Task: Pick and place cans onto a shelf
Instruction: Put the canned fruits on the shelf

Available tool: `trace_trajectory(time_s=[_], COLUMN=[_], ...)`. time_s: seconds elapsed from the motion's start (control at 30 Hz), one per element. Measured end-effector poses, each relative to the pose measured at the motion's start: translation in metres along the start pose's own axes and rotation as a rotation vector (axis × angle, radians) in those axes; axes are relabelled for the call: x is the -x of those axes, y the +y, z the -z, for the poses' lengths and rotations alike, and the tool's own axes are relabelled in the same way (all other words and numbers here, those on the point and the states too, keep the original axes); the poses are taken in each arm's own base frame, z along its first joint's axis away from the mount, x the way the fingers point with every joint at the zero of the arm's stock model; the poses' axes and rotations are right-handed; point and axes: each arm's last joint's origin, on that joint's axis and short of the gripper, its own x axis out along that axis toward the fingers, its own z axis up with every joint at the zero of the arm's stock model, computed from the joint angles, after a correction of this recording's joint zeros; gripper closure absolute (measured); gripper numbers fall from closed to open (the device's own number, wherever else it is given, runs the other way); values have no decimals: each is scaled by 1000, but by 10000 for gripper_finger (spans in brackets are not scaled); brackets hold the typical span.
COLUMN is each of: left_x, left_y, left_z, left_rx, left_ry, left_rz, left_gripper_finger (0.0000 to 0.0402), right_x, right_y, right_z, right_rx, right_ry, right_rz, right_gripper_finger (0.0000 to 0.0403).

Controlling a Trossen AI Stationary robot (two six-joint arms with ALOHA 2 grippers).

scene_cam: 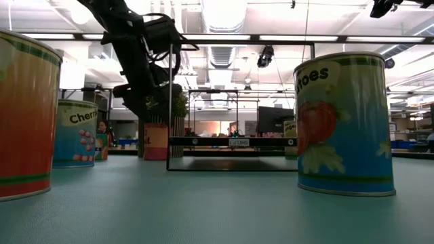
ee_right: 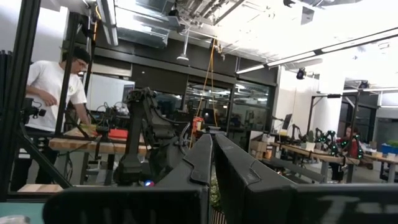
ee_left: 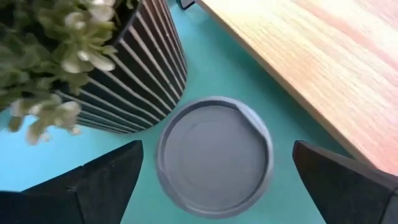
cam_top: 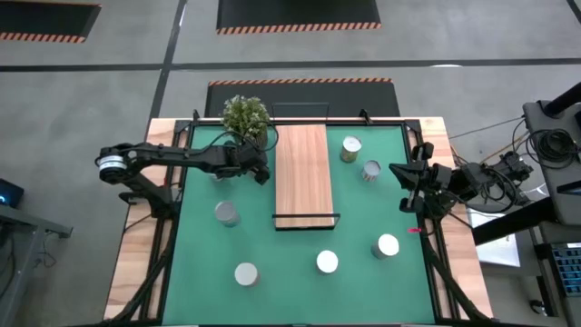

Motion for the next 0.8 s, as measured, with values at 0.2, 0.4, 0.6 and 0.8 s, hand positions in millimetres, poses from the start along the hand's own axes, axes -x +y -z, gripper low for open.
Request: trace_trajectory(time_s=[0.2,0.4,0.6,0.8], left_x=[-5,-8,-9,-9], left_y=[-1,-2,-2,-2], left_z=[1,1,1,1], left_rx=[1,1,0,4], left_ry=[8,-2,4,3], left_rz=[-7,-30,-24,-24], left_gripper_finger=[13,16,55,119], right_x=[0,0,0,0], right_y=[0,0,0,0], right_z=[0,0,0,0], right_rx=[2,10,17,20], right_ry=[0,0,0,0], right_rz=[0,0,0,0], right_gripper_finger=[394,394,394,394])
